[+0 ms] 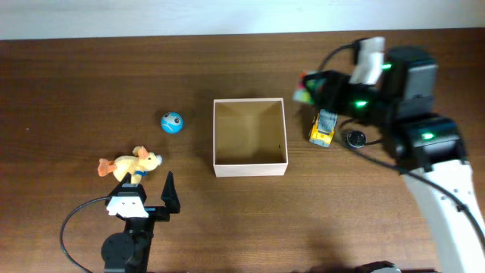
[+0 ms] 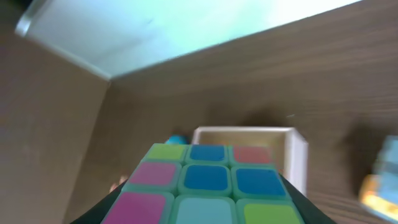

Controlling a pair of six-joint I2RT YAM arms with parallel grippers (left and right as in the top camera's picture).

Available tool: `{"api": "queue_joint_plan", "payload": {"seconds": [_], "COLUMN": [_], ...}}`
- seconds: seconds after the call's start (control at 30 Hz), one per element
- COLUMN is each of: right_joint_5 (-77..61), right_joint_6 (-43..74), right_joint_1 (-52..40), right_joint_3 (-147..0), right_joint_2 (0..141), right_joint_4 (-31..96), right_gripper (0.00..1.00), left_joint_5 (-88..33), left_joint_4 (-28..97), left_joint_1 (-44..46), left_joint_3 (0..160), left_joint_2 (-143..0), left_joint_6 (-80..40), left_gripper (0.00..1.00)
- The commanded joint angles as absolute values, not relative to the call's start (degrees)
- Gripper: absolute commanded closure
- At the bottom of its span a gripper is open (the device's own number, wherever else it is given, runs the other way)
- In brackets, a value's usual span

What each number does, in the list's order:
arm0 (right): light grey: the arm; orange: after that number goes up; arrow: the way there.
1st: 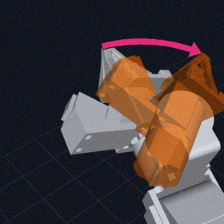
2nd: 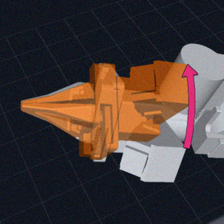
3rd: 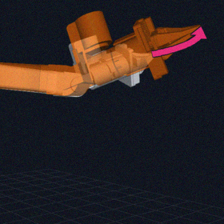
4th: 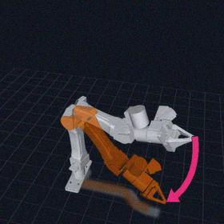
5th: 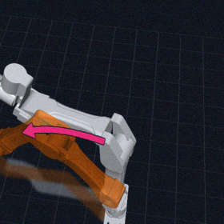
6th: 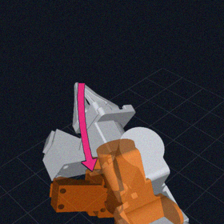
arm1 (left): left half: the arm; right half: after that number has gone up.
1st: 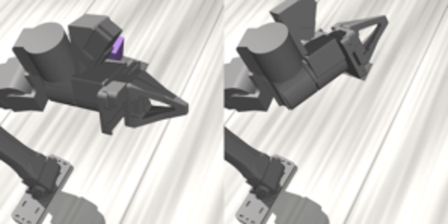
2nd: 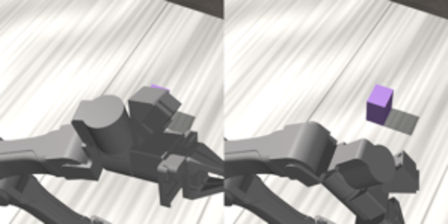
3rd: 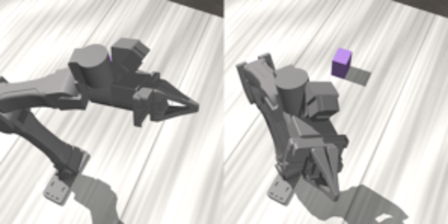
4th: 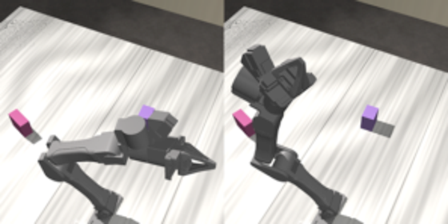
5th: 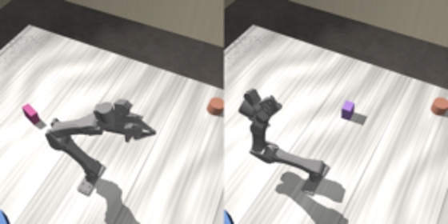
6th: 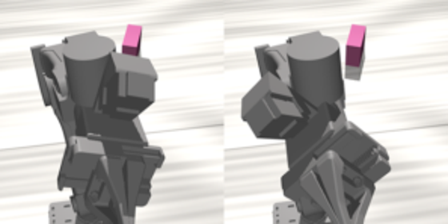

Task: Pack container
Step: 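Lift the cube and carry it left over the box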

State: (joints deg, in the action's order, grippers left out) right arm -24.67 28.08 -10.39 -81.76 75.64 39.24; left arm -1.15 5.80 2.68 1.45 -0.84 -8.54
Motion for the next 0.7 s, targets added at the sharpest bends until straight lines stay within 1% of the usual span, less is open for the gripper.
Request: {"api": "queue_joint_plan", "payload": {"seconds": [0.0, 0.03, 0.1, 0.23, 0.43, 0.67], "right_joint_5": [-14.3, -10.6, -6.2, 1.1, 6.0, 12.8], "right_joint_6": [27.4, 27.4, 27.4, 27.4, 27.4, 27.2], "right_joint_1": [-19.3, -22.2, -25.1, -28.3, -29.0, -29.0], "right_joint_3": [-82.9, -82.9, -82.9, -82.9, -82.9, -82.9], "right_joint_2": [78.3, 79.8, 82.1, 87.2, 95.3, 101.1], "right_joint_4": [38.4, 38.3, 38.1, 37.2, 34.3, 32.1], "right_gripper": [0.53, 0.53, 0.53, 0.53, 0.52, 0.52], "left_joint_5": [-1.8, -1.8, -1.8, -1.8, -1.8, -1.8], "left_joint_4": [5.7, 5.7, 5.7, 5.7, 5.7, 5.7], "left_joint_1": [2.9, 2.9, 2.9, 2.9, 2.9, 2.9], "left_joint_3": [1.1, 1.1, 1.1, 1.1, 1.1, 1.1], "left_joint_2": [-0.3, -0.3, -0.3, -0.3, -0.3, -0.3], "left_joint_6": [-7.4, -7.4, -7.4, -7.4, -7.4, -7.4], "left_gripper": [0.01, 0.01, 0.01, 0.01, 0.01, 0.01]}}
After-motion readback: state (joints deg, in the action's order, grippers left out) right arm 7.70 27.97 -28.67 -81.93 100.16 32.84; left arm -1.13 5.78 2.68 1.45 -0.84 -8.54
